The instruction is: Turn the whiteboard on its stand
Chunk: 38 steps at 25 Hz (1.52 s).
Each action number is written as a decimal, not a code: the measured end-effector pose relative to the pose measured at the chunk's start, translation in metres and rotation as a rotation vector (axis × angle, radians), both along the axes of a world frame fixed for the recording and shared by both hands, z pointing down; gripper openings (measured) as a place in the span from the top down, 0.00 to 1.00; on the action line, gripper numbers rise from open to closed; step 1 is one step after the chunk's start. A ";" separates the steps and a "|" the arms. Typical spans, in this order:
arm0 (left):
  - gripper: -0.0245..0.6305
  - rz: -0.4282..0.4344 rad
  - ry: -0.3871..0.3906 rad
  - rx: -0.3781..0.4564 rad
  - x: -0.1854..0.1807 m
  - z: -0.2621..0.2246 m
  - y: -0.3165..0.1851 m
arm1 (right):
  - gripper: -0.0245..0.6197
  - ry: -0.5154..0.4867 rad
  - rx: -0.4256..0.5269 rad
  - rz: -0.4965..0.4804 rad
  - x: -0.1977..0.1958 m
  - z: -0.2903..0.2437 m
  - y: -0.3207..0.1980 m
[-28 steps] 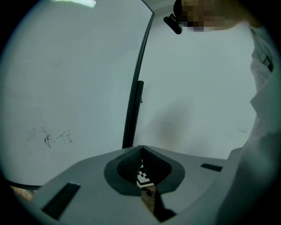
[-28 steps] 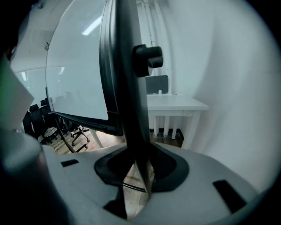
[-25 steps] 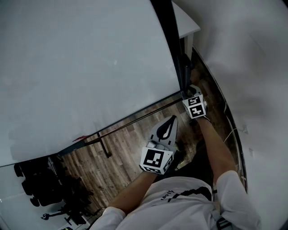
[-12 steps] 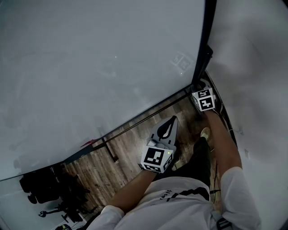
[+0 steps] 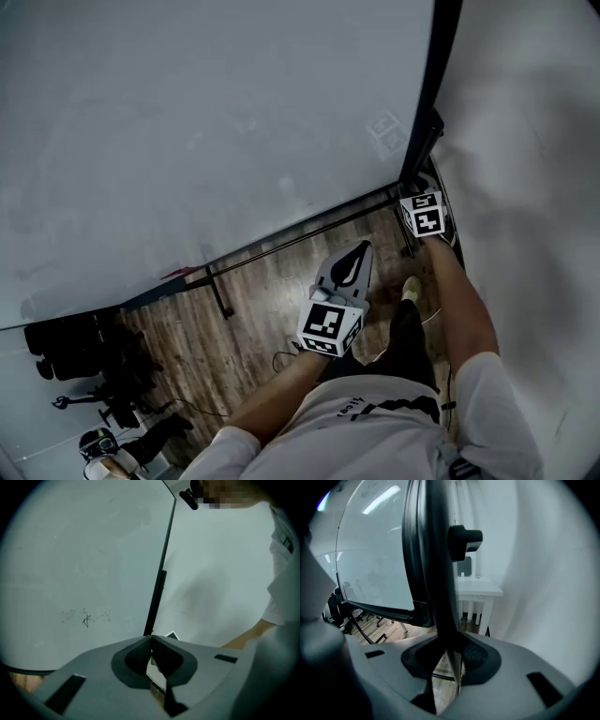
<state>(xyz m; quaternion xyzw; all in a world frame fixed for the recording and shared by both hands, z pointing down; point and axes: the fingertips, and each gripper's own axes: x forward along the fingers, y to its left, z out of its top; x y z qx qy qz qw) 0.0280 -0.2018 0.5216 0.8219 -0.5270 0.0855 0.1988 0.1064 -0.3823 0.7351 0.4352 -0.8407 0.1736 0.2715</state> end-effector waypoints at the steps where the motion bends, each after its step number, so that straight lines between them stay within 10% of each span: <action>1: 0.94 -0.015 0.005 -0.001 0.007 -0.001 0.000 | 0.80 0.001 0.000 -0.009 0.003 -0.004 0.002; 25: 0.94 -0.143 0.028 -0.036 0.026 0.052 0.012 | 0.80 0.065 -0.053 0.005 0.033 0.040 0.008; 38: 0.94 0.028 0.078 -0.067 0.030 0.017 0.079 | 0.86 -0.122 0.031 0.039 0.015 -0.101 0.150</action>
